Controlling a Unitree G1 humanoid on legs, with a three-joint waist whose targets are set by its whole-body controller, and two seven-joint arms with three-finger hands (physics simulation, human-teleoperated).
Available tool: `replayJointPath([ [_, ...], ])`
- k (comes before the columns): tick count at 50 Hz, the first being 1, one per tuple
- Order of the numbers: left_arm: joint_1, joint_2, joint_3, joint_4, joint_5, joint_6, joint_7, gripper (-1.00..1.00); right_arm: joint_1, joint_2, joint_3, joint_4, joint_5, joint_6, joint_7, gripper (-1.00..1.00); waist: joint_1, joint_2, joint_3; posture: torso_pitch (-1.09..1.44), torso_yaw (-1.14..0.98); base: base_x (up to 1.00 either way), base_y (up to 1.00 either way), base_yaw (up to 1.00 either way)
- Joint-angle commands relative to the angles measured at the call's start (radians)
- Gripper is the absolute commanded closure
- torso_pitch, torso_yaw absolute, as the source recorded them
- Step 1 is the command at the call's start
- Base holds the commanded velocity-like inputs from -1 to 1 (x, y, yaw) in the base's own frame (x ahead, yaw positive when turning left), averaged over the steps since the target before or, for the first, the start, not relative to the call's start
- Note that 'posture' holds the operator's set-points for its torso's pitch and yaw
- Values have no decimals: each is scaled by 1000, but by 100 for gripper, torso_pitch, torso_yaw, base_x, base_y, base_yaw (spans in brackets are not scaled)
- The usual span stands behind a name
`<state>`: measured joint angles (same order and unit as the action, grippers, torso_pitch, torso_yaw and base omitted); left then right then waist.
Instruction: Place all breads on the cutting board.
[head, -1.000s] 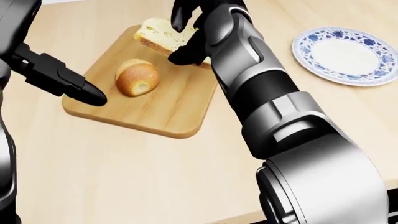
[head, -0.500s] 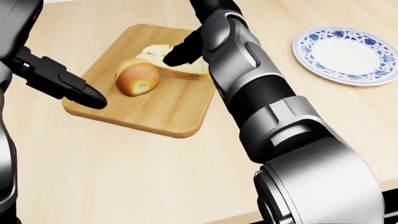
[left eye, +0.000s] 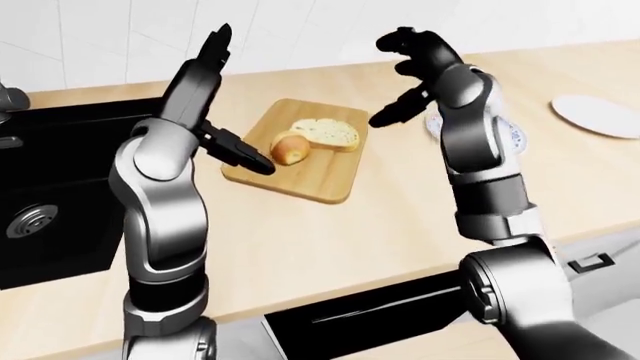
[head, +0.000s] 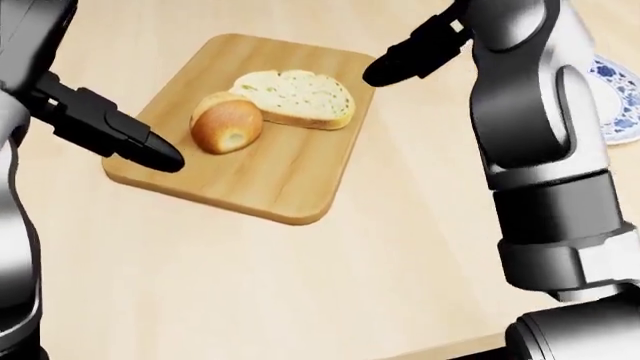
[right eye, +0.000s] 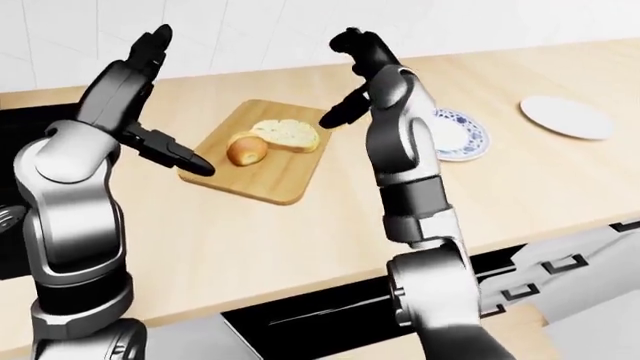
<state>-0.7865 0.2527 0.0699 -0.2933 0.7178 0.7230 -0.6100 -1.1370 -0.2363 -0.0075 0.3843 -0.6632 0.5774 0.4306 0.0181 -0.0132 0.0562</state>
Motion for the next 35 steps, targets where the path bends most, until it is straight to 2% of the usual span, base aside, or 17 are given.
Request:
replayJointPath([
  [1,-20,19,18,-40,4,-5,3,-100,1,-27,-20,-127,-41,42,61,-66,0,1,-32,0,0,0,0,0],
  [3,-11,29,27,-54,0,7,-4,-100,39,-53,-36,-214,-56,71,114,-67,1,0,-31,0,0,0,0,0],
  [6,-1,47,41,-91,-3,38,-23,-100,86,-88,-65,-337,-67,118,190,-81,3,-1,-31,0,0,0,0,0],
  [9,19,66,63,-121,-16,63,-25,-100,140,-121,-100,-423,-54,140,222,-100,2,0,-29,0,0,0,0,0],
  [14,83,92,93,-145,-37,63,12,-100,232,-171,-155,-567,14,172,246,-100,-1,0,-30,0,0,0,0,0],
  [26,235,190,241,-230,-166,106,63,-100,372,-295,-267,-768,154,271,237,-100,-6,1,-32,0,0,0,0,0],
  [35,307,250,342,-265,-272,142,114,-100,483,-358,-350,-813,278,295,164,-100,-6,2,-31,0,0,0,0,0],
])
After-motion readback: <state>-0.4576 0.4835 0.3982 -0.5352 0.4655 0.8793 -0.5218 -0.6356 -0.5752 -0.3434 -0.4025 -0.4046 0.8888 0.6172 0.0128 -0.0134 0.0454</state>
